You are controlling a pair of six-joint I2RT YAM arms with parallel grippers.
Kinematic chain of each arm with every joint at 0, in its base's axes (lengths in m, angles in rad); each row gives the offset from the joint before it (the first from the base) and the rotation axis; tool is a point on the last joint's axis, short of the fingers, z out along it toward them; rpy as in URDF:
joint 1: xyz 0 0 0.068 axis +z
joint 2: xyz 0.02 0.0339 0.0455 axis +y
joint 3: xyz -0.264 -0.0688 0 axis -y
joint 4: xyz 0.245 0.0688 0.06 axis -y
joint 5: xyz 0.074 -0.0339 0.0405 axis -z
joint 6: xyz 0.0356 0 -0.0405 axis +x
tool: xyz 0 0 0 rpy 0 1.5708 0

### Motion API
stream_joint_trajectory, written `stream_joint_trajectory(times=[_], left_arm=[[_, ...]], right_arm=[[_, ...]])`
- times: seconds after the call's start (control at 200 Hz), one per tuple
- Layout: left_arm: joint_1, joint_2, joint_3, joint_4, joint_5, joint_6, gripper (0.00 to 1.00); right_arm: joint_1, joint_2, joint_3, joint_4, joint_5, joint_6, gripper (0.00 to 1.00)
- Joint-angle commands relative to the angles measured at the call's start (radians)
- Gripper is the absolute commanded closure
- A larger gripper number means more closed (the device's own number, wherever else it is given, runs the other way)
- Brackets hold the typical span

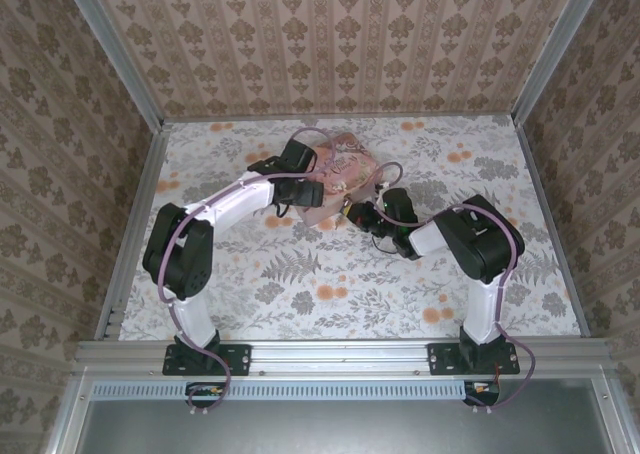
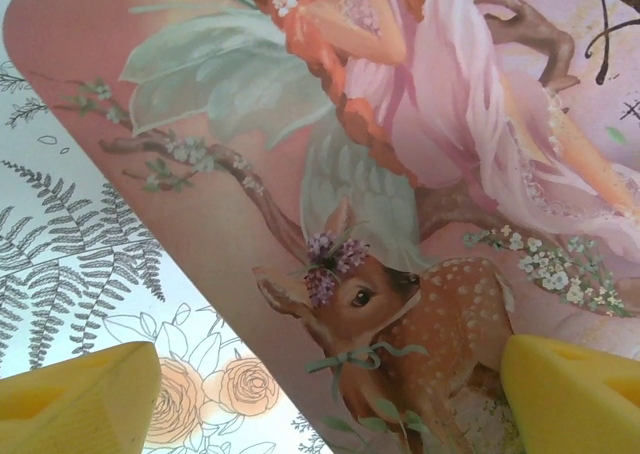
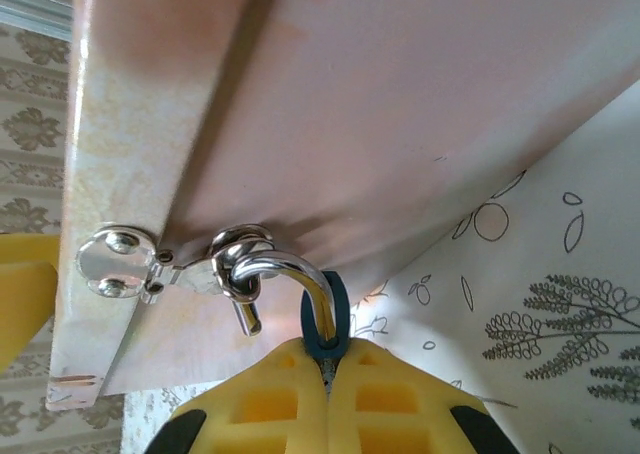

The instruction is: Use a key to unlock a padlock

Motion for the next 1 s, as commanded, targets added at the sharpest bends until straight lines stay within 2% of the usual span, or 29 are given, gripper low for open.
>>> stream_joint_trajectory(times=[0.0,0.385,0.655,0.995], left_arm=[[-0.002,0.061,-0.052,-0.079,-0.042,0.027,0.11],[-0.008,0.092,-0.067,-0.068,-0.027,0.031,0.11],[-0.01,0.112,-0.069,-0.073,-0.027,0.033,0.12],[-0.008,0.137,-0.067,-0.076,-0.019,0.032,0.13]], right_arm=[[-0.024,0.036,-0.015,0.073,0.002,0.066,1.0],[-0.061,0.041,0.002,0.075,-0.004,0.078,1.0],[-0.105,0.034,0.071,-0.039,-0.022,0.032,1.0],[-0.191,0.043,0.123,-0.083,-0.131,0.038,1.0]])
